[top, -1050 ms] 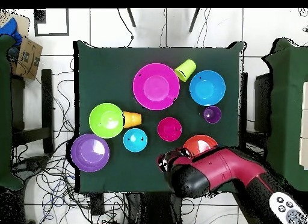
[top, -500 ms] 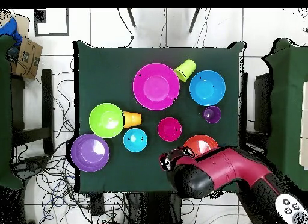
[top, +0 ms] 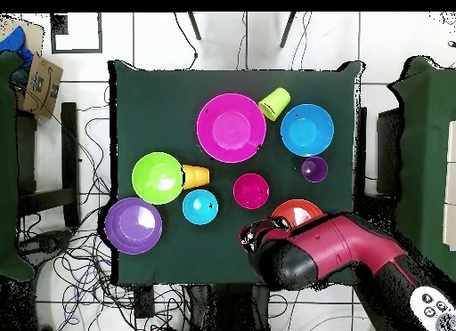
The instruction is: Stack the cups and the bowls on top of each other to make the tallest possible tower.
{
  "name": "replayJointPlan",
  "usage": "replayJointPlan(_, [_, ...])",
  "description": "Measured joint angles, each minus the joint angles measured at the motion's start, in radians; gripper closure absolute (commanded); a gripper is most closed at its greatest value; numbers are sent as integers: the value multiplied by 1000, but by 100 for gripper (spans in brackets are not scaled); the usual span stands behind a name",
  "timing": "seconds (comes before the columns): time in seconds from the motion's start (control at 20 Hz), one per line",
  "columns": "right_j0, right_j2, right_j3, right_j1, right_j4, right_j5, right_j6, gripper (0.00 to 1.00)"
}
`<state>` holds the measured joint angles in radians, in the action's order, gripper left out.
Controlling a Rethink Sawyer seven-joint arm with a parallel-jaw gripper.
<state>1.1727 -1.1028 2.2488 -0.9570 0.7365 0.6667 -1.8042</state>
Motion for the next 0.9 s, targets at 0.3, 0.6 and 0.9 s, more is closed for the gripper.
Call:
replayJointPlan(0.3, [3, -35, -16, -28, -18, 29, 0, 0])
replayJointPlan(0.6, [3, -60, -25, -66, -34, 61, 0, 0])
replayJointPlan(0.9, [11, -91, -30, -100, -49, 69, 0, 0])
